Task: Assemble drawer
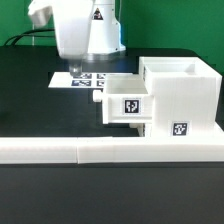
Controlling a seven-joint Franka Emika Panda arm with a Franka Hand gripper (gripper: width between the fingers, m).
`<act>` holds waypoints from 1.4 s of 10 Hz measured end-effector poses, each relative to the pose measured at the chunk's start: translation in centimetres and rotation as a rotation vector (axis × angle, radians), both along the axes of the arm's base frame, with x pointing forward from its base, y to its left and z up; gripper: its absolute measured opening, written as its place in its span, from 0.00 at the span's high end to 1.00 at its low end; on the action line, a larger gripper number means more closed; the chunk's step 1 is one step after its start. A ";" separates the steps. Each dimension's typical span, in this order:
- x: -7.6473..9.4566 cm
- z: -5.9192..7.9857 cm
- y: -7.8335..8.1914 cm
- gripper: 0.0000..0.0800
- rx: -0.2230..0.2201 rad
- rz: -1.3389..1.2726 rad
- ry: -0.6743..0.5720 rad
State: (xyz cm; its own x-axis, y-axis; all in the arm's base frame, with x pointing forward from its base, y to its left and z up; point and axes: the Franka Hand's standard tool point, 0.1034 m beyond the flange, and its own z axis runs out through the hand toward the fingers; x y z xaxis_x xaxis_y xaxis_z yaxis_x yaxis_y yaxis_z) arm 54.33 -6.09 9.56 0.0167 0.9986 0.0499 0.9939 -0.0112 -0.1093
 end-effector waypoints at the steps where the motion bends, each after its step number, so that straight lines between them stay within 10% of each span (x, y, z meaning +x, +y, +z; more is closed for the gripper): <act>1: 0.2 -0.6 -0.1 0.19 0.023 -0.004 0.003; 4: 0.4 -2.1 -0.3 0.19 0.117 -0.054 0.011; 14: 3.0 -3.0 6.6 0.19 0.079 -0.242 0.037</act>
Offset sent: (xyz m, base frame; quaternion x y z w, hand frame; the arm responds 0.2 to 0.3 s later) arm 0.0180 0.0270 -0.0088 -0.0093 0.2065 0.0325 0.9779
